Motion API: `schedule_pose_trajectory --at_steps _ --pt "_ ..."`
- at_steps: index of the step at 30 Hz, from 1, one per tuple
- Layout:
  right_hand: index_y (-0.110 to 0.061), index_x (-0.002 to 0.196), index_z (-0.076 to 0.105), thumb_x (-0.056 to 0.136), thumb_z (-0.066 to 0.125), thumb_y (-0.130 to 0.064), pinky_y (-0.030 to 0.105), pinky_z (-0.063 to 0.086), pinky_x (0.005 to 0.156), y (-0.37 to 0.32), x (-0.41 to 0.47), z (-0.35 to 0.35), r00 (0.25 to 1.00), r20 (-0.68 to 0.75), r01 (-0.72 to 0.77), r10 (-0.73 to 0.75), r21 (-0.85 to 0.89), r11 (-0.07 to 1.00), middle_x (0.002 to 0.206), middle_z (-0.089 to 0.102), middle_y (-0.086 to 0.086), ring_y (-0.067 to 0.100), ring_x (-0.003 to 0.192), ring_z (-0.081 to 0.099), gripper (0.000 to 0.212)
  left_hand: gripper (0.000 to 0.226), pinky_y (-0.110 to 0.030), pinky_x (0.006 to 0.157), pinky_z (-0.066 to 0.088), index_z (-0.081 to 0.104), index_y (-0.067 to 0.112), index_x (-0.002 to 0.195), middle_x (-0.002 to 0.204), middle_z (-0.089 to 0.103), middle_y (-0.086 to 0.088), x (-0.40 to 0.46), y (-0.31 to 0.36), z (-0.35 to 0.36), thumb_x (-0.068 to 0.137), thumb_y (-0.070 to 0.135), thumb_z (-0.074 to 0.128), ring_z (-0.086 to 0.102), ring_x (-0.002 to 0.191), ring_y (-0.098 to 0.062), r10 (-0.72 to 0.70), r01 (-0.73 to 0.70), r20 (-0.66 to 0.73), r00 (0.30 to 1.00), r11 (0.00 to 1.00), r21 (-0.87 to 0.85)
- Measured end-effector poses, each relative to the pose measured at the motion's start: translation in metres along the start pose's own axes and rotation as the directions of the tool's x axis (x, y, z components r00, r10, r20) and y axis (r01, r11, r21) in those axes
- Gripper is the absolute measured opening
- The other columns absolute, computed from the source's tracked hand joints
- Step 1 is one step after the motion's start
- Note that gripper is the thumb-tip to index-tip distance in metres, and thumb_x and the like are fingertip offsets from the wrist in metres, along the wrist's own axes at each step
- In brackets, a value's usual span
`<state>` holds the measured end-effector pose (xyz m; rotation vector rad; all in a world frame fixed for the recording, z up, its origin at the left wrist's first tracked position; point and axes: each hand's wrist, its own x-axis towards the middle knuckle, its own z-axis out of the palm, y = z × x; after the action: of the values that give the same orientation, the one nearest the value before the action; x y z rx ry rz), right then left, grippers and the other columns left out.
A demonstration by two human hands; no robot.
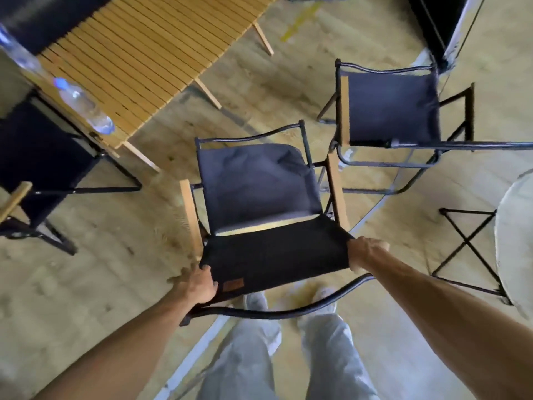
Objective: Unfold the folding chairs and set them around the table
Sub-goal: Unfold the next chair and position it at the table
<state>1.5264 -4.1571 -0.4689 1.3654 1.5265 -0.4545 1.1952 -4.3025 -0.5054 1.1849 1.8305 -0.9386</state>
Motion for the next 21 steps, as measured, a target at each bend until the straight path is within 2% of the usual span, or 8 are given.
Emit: schedule_pose_trajectory --at_steps 2,5,8,10,12,16,19,21 --pt "-0.023 0.127 0.059 0.083 0.066 -0.019 0.037 0.053 0.09 -0.001 0.011 -0.013 0.999 0.045 0.016 -0.013 -0.063 0.998 0.119 0.06 -0.003 0.023 0.113 0.062 0.045 0.053 -0.049 0.108 0.038 0.034 0.016 0.149 0.146 0.038 -0.016 -0.003 -0.008 0.008 0.104 0.043 0.029 0.042 0.132 -0.038 -0.022 0.027 0.063 0.998 0.997 -0.073" --pt "-0.022 0.132 0.058 0.086 0.066 -0.017 0.038 0.053 0.093 0.006 0.025 -0.034 0.998 0.027 0.055 -0.05 -0.183 0.982 0.126 0.06 0.0 0.025 0.116 0.06 0.047 0.054 -0.041 0.103 0.042 0.023 0.018 0.155 0.15 0.037 -0.021 -0.009 0.002 0.011 0.106 0.041 0.024 0.047 0.128 -0.039 -0.076 0.104 0.108 0.991 0.953 -0.284" --pt "-0.021 0.133 0.058 0.089 0.063 -0.018 0.04 0.052 0.091 0.02 0.043 -0.068 0.991 -0.066 0.095 -0.117 -0.268 0.959 0.127 0.061 0.0 0.026 0.117 0.06 0.045 0.049 -0.042 0.096 0.048 0.031 0.01 0.149 0.142 0.049 -0.022 -0.015 0.03 0.001 0.106 0.031 0.032 0.056 0.12 -0.038 -0.141 0.149 0.052 0.989 0.882 -0.447" --pt "-0.019 0.133 0.057 0.089 0.061 -0.016 0.041 0.053 0.089 0.025 0.057 -0.093 0.973 -0.145 0.126 -0.182 -0.332 0.935 0.126 0.062 0.001 0.027 0.115 0.062 0.044 0.039 -0.041 0.099 0.047 0.039 0.006 0.143 0.146 0.043 -0.019 -0.017 0.047 -0.007 0.105 0.016 0.037 0.053 0.125 -0.034 -0.187 0.189 0.054 0.981 0.848 -0.495" --pt "-0.02 0.128 0.059 0.088 0.061 -0.014 0.04 0.053 0.086 0.026 0.069 -0.115 0.954 -0.188 0.151 -0.232 -0.367 0.918 0.121 0.064 0.001 0.027 0.109 0.064 0.041 0.039 -0.038 0.1 0.045 0.044 0.005 0.14 0.148 0.036 -0.016 -0.022 0.06 -0.018 0.102 0.006 0.041 0.047 0.131 -0.03 -0.23 0.226 0.059 0.971 0.818 -0.529" --pt "-0.02 0.119 0.06 0.085 0.06 -0.015 0.036 0.048 0.074 0.018 0.089 -0.153 0.9 -0.267 0.208 -0.346 -0.433 0.877 0.102 0.064 0.0 0.025 0.098 0.065 0.034 0.039 -0.039 0.098 0.047 0.046 0.009 0.14 0.138 0.042 -0.013 -0.024 0.074 -0.019 0.102 0.007 0.035 0.054 0.121 -0.034 -0.321 0.313 0.102 0.941 0.717 -0.623" --pt "-0.021 0.116 0.058 0.084 0.063 -0.024 0.039 0.046 0.083 0.013 0.098 -0.18 0.874 -0.3 0.229 -0.383 -0.441 0.868 0.11 0.065 0.001 0.026 0.105 0.063 0.032 0.037 -0.041 0.097 0.047 0.042 0.011 0.138 0.134 0.044 -0.015 -0.023 0.087 -0.021 0.103 0.01 0.033 0.052 0.119 -0.038 -0.362 0.316 0.09 0.928 0.634 -0.706" --pt "-0.024 0.107 0.057 0.08 0.065 -0.028 0.042 0.044 0.086 0.014 0.107 -0.193 0.871 -0.329 0.226 -0.364 -0.391 0.892 0.107 0.064 0.002 0.027 0.105 0.062 0.028 0.035 -0.044 0.098 0.046 0.042 0.012 0.137 0.134 0.046 -0.017 -0.023 0.094 -0.028 0.104 0.018 0.033 0.05 0.119 -0.04 -0.377 0.309 0.081 0.923 0.597 -0.741"
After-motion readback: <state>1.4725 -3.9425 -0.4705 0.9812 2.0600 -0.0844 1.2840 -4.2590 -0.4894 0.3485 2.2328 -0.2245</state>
